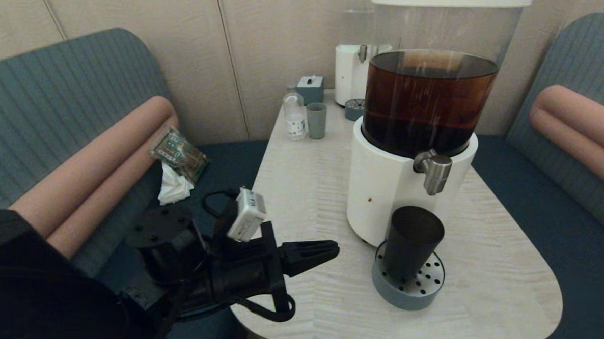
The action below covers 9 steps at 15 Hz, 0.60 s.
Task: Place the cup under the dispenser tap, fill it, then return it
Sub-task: Turn on the faucet
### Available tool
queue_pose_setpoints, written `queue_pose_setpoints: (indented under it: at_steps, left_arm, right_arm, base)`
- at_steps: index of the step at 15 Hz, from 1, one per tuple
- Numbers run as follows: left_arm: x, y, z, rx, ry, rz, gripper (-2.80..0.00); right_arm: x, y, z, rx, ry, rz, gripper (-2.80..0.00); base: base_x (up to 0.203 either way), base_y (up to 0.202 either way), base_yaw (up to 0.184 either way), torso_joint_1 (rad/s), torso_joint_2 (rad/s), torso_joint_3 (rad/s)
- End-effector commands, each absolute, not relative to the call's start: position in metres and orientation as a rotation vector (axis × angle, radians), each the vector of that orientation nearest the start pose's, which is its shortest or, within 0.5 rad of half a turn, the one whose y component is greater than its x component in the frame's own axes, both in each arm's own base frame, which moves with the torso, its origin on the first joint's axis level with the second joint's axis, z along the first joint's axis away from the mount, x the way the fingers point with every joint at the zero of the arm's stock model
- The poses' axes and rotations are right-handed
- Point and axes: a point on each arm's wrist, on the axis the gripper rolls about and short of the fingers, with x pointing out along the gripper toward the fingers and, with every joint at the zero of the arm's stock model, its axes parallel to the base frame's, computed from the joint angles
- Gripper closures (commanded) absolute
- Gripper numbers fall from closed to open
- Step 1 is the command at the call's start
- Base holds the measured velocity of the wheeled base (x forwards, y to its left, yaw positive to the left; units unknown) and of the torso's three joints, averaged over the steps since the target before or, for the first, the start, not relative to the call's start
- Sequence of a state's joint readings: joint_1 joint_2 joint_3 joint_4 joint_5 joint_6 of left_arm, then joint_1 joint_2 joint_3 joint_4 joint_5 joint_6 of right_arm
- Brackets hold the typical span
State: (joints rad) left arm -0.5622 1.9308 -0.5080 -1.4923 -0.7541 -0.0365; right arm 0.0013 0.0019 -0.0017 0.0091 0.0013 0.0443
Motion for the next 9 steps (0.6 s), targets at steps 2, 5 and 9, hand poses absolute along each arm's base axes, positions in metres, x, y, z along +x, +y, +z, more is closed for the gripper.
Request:
queue_pose_setpoints:
  at_steps: [2,5,9]
  left_arm:
    - [0.262,-0.201,0.106,-0.029,-0.014,-1.302,0.0]
    - [0.26,-0.219,0.098,-0.033,0.002,-1.313,0.0]
    - [0.265,-0.237,0.089,-0.033,0.004,-1.29,0.0]
  right_arm:
    - [-0.023,0.0,0.075,0.044,0.011,0.003,0.0]
    - [-0.023,0.0,0.075,0.044,0.011,0.003,0.0]
    - [-0.023,0.0,0.075,0.043,0.011,0.003,0.0]
  base:
    - [0.0,0.0,0.0,0.0,0.0,0.0]
    - [0.0,0.0,0.0,0.0,0.0,0.0]
    - [0.0,0.0,0.0,0.0,0.0,0.0]
